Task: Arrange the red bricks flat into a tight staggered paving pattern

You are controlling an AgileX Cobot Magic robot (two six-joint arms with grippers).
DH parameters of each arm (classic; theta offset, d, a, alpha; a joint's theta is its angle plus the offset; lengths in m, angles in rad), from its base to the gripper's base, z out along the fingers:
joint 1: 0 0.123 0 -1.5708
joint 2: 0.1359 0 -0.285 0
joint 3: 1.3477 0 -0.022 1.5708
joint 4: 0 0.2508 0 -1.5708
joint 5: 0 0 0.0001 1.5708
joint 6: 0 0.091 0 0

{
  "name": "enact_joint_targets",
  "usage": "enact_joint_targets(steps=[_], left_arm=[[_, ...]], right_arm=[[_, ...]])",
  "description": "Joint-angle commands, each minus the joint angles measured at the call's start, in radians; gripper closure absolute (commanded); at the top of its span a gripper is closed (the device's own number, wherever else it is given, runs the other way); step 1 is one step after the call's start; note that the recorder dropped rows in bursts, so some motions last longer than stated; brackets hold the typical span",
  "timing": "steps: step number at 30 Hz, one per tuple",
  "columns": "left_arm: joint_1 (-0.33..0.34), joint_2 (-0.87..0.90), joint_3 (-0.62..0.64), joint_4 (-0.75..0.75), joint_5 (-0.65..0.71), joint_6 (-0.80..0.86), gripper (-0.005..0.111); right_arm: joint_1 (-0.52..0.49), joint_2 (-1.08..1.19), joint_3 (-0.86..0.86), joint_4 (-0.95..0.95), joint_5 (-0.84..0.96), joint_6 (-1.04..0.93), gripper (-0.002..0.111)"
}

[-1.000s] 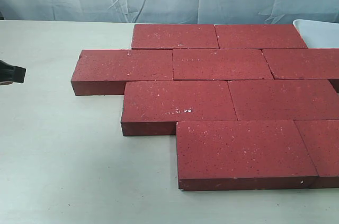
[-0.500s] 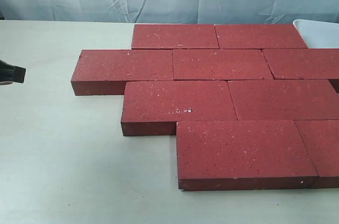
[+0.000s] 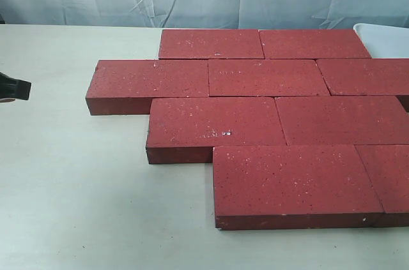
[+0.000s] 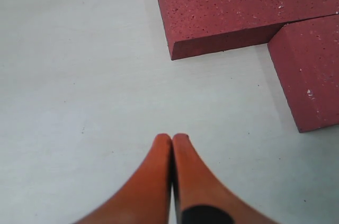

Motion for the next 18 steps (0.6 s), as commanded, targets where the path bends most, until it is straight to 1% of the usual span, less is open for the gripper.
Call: enact_joint_targets(steps=[1, 5, 18], left_arm=[[-0.005, -0.008, 0.003, 0.003, -0.006, 0.001, 0.107], [-0.005, -0.008, 0.003, 0.003, -0.006, 0.001, 0.107], [-0.005, -0.008, 0.003, 0.003, -0.006, 0.001, 0.107]], right_arm=[[-0.005, -0.006, 0.013, -0.009, -0.009, -0.003, 0.109], [-0.005, -0.006, 0.013, -0.013, -0.033, -0.003, 0.109], [-0.005, -0.006, 0.013, -0.013, -0.025, -0.004, 0.109]])
